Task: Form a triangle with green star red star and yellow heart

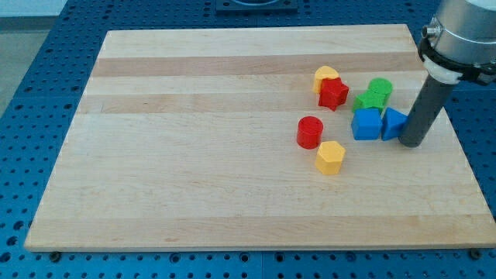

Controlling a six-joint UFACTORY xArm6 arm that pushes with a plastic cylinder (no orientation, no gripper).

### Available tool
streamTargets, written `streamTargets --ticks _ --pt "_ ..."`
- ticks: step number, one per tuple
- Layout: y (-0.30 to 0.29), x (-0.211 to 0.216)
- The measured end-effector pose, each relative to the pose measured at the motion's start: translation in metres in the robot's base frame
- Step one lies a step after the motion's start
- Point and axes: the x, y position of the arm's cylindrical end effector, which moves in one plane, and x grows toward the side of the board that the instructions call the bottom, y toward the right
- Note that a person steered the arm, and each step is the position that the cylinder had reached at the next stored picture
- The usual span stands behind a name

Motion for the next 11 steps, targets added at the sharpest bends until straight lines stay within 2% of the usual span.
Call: streamTargets --ticks 1,3,5,6,11 --pt "0.0 0.0" --pt "0.039 -0.04" --pt "0.039 -0.048" --pt "0.009 -0.068" --pt "-0.083 -0.072"
